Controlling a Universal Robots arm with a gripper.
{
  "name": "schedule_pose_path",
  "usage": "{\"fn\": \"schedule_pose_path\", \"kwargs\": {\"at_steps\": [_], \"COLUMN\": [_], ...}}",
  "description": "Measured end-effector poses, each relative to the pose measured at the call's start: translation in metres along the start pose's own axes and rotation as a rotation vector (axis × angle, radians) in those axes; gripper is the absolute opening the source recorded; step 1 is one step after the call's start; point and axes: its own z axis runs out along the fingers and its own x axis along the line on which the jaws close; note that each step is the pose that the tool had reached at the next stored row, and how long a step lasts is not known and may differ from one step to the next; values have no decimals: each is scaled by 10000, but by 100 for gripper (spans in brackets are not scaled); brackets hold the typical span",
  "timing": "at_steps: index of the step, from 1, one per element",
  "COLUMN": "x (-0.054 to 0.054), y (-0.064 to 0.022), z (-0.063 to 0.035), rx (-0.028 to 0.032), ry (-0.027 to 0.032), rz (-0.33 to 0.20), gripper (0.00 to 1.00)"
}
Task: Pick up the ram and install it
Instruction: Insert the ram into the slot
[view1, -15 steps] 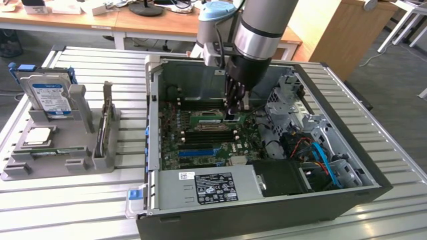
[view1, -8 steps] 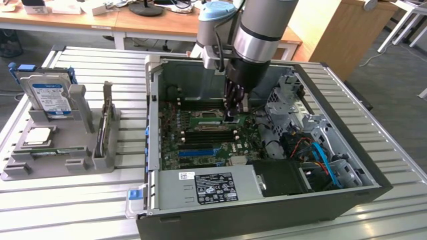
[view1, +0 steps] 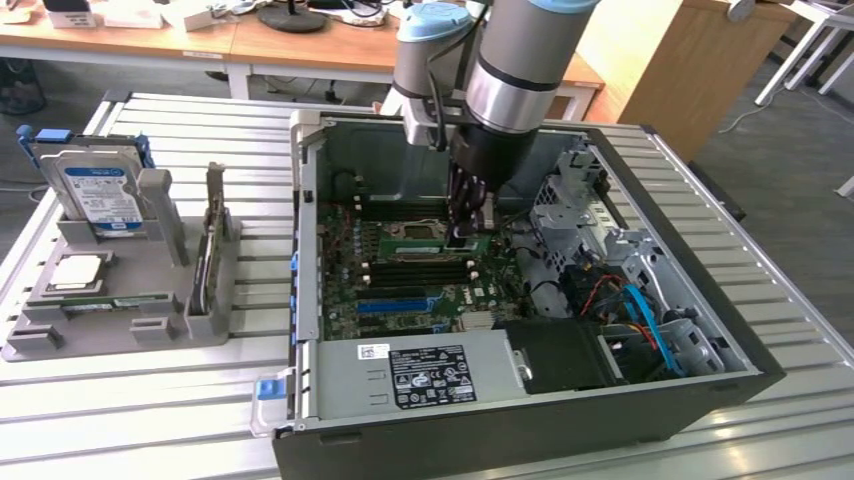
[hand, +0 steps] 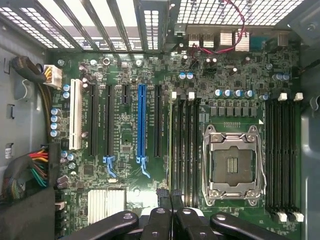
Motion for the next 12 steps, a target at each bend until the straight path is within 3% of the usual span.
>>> {"fn": "schedule_pose_path", "kwargs": {"at_steps": [12], "x": [1], "y": [5], "z": [19], "rx": [0], "ry": [1], "rz": [0], "gripper": [12]}}
